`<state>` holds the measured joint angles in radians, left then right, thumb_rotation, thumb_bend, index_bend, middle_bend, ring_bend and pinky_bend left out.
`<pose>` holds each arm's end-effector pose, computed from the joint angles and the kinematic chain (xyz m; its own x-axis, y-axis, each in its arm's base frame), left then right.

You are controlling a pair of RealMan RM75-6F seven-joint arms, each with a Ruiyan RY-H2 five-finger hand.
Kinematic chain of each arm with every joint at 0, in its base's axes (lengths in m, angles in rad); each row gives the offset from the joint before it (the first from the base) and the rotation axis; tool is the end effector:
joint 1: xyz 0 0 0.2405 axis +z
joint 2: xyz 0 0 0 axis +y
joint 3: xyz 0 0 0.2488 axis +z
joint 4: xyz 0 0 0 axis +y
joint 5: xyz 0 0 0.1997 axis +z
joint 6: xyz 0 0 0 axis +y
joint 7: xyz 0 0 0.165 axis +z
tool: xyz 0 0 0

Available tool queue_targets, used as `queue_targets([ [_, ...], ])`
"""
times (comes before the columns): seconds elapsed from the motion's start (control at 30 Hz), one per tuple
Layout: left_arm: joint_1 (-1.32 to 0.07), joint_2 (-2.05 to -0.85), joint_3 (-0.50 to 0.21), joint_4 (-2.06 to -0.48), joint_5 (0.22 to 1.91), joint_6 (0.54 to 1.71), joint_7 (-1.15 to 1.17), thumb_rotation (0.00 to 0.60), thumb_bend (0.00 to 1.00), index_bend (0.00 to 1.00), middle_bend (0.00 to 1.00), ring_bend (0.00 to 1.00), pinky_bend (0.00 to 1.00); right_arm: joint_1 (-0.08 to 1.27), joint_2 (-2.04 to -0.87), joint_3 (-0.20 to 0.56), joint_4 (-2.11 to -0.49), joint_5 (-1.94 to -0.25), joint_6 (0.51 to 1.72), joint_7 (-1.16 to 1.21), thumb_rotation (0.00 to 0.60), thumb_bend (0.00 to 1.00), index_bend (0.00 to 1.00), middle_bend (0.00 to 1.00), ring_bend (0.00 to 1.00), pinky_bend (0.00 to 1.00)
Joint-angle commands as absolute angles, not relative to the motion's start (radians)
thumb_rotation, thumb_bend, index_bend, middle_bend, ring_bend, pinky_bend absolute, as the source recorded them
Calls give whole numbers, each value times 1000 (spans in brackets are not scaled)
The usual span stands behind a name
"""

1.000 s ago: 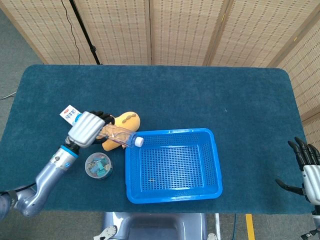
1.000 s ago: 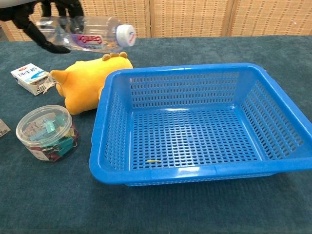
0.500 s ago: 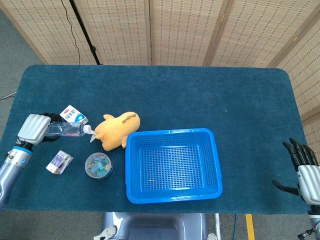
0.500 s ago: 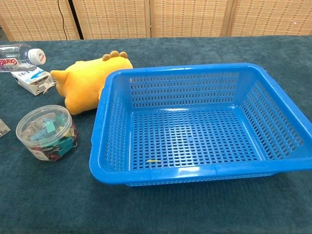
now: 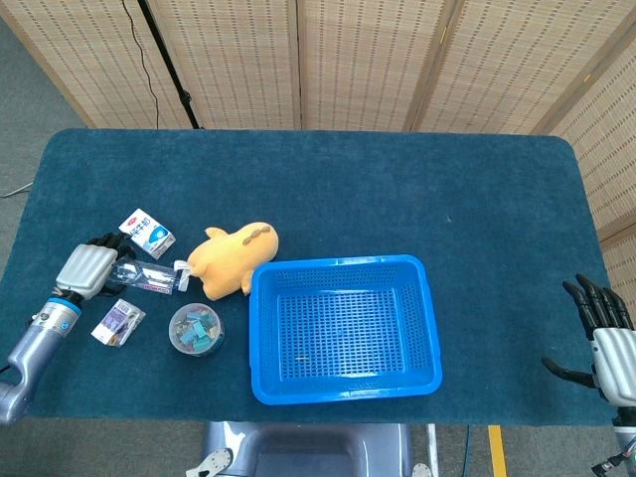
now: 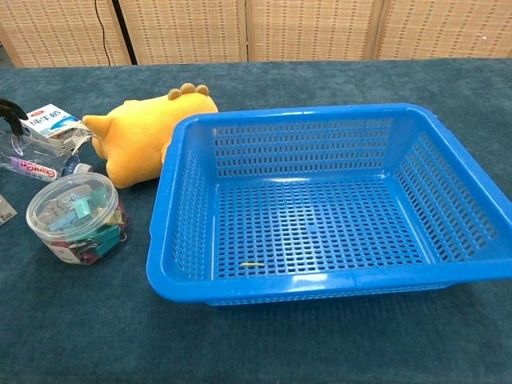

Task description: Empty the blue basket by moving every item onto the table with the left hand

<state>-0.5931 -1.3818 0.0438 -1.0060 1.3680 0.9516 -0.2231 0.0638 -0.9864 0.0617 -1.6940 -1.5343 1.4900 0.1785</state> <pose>-0.3198 0.3617 0.0849 0.5526 0.2865 0.7826 0.8334 -0.1918 -0.5182 -0.2900 -0.1960 0.1985 0.2768 0.0036 0.9609 -0.9605 -0.0294 0.2768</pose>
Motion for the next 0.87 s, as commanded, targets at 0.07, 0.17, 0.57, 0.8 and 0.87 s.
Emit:
queue_targets([
  [0.07,-587,-1328,42,-1058,1388,948,-281,600,58,0,0,0,0,64,-986,61,-1694,-1534,1489,180,600,0,0,0,0,0],
  [0.17,-564,-1286,33,-1105,1406,1006,-321,600,52,0,0,0,0,64,-985,61,-1695,-1535,1491,181,600,0,0,0,0,0],
  [0.57,-332,-1200,-29,-1366,1352,1402,-218,600,52,0,0,0,0,54,-996,67,-1697,-1540,1525,152,600,0,0,0,0,0],
  [0.8,-226,-1224,-11,-1466,1355,1520,-102,600,52,0,0,0,0,46,-1046,94,-1662,-1527,1577,35,600,0,0,0,0,0],
  [0.87,-209,-1222,-7,-1487,1356,1530,-86,600,52,0,0,0,0,43,-1060,100,-1657,-1523,1592,3,600,0,0,0,0,0],
])
